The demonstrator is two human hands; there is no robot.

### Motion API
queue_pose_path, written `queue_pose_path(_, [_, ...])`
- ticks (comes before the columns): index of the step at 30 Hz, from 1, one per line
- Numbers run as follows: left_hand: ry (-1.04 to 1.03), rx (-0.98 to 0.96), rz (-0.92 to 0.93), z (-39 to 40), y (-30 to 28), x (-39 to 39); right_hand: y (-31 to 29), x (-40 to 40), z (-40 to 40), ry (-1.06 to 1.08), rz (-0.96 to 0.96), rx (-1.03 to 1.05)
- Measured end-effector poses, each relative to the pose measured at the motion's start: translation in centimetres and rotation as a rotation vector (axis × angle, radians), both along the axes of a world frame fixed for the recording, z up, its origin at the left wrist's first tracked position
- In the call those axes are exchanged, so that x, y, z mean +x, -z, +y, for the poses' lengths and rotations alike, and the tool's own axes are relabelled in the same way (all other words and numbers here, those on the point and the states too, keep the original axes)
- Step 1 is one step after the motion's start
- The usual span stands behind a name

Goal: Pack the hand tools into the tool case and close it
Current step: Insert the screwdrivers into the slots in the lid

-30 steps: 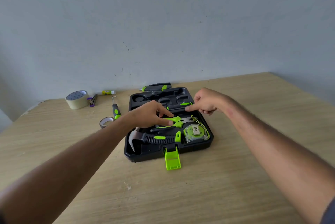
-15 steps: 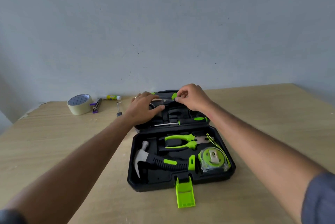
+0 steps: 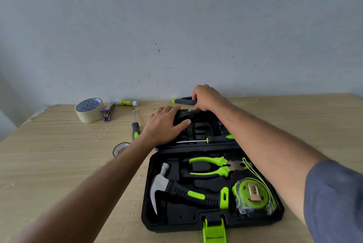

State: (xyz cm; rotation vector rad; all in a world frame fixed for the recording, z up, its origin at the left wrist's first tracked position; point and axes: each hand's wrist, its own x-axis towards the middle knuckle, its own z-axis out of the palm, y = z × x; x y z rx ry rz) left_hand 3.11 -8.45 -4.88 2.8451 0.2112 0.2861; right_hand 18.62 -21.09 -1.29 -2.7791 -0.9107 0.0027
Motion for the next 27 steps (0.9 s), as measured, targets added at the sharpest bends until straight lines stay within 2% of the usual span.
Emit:
queue_pose_path(4, [-0.015,-0.058,-0.011,0.0,0.0,0.0,0.5,0.0,-0.9,-0.011,-0.042,0.038])
queue_pose_path(8, [-0.032,-0.234,-0.123,0.0,-0.2,-0.3,0.3,-0.1,-3.1,-0.027,0.056,0.237])
queue_pose_path(11, [-0.058,-0.285,-0.244,0.0,-0.3,-0.8,-0.8,-1.2,-5.3,-0.069,0.133,0.380])
queue_pose_path(14, [-0.075,-0.274,-0.342,0.1,-0.4,-1.1,-1.7,-2.2,-7.1,-0.097,0.216,0.411])
queue_pose_path(17, [0.005,-0.208,-0.384,0.1,-0.9,-1.2,-1.9,-2.9,-9.0,-0.106,0.283,0.388])
queue_pose_path(21, [0.140,-0.070,-0.299,-0.5,-1.7,-0.6,-1.4,-3.2,-10.4,-0.082,0.332,0.363])
queue_pose_path(27, [0.199,0.035,-0.252,-1.1,-1.3,0.4,0.1,-3.3,-10.5,-0.068,0.293,0.256])
